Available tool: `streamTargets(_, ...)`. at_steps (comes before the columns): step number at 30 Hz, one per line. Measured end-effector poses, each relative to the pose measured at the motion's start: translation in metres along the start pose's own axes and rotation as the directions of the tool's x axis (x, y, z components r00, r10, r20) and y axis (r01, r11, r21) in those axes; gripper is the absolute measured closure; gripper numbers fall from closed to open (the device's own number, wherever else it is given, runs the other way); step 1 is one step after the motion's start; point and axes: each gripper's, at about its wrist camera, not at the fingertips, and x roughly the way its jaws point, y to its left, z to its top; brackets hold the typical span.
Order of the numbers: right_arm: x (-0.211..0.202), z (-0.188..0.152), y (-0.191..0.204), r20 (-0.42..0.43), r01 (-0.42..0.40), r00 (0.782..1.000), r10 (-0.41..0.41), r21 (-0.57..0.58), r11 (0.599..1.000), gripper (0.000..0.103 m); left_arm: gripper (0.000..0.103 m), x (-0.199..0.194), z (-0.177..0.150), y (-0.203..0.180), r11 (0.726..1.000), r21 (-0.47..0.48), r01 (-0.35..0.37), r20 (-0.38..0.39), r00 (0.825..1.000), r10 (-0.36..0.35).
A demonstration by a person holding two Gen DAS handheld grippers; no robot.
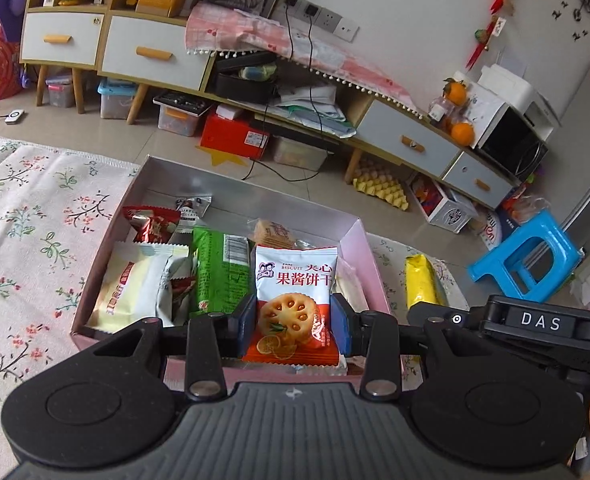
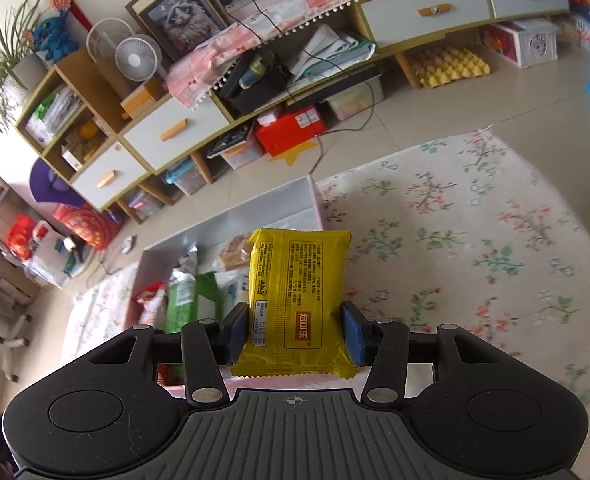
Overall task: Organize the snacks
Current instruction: 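Lower both held packs into the pink box and open both tools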
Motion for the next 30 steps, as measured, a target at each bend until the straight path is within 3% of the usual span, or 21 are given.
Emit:
streamTargets(18,0.034,0.002,0.005,-0.028,-0.081,0.996,0.081,0.027,0.996,0.055,0.064,0.015,-0.001,-0.006,0.997,0.072,-0.005,-0.010,1.000,0.006)
streamTargets(30,0.034,0.001,0.012,-0.003,-0.119,0.993,0.119,0.016,0.993,0.052,0.061,0.005,0.002,0.003,0.999,0.037,-0.005,0.005,1.000,0.005)
